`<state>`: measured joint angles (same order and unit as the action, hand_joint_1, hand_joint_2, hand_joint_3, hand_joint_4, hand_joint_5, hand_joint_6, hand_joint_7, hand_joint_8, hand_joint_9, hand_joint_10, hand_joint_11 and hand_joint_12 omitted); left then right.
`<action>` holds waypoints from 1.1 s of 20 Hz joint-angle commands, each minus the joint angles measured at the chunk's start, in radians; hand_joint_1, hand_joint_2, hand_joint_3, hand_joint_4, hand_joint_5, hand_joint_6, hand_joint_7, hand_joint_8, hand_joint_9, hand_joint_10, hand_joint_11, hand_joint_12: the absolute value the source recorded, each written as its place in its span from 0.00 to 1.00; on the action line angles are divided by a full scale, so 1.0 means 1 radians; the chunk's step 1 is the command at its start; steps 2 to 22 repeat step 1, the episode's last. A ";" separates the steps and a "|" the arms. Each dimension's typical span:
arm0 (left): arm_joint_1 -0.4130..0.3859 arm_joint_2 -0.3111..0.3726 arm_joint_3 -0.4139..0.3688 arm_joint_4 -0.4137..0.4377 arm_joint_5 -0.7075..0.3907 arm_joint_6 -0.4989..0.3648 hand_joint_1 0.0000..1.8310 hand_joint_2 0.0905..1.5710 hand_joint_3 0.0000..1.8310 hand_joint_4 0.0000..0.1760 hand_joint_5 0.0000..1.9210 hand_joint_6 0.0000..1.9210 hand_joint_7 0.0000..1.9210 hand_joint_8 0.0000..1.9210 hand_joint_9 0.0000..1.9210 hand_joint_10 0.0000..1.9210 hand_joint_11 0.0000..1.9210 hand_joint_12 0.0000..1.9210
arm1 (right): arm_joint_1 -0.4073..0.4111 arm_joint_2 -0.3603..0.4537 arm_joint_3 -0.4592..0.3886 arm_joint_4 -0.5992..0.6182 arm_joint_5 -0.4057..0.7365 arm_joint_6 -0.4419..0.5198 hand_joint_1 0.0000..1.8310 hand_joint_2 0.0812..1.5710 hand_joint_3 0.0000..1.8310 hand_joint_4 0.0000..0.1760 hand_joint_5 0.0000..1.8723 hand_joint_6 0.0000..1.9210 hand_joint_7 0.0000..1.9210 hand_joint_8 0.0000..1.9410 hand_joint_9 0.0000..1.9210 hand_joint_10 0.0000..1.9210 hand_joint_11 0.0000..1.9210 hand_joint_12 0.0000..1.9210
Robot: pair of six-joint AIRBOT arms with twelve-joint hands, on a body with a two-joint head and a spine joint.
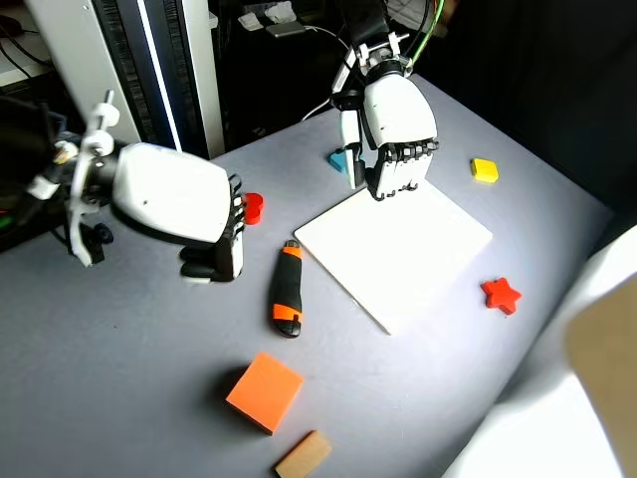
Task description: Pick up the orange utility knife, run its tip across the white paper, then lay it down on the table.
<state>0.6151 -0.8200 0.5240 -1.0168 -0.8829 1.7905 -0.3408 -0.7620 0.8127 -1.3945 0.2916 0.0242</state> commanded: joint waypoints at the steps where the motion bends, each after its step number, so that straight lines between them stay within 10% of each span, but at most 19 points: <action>1: -0.004 0.008 -0.004 0.048 -0.069 -0.001 0.32 0.93 0.00 0.00 0.50 1.00 0.55 1.00 0.58 1.00 0.54 1.00 | 0.016 0.007 -0.003 0.034 0.041 -0.005 0.19 1.00 0.00 0.00 0.53 1.00 0.60 1.00 0.61 1.00 0.55 1.00; 22: -0.004 0.008 -0.004 0.048 -0.069 -0.001 0.32 0.93 0.00 0.00 0.50 1.00 0.55 1.00 0.58 1.00 0.54 1.00 | 0.016 0.007 -0.003 0.034 0.041 -0.005 0.19 1.00 0.00 0.00 0.53 1.00 0.60 1.00 0.61 1.00 0.55 1.00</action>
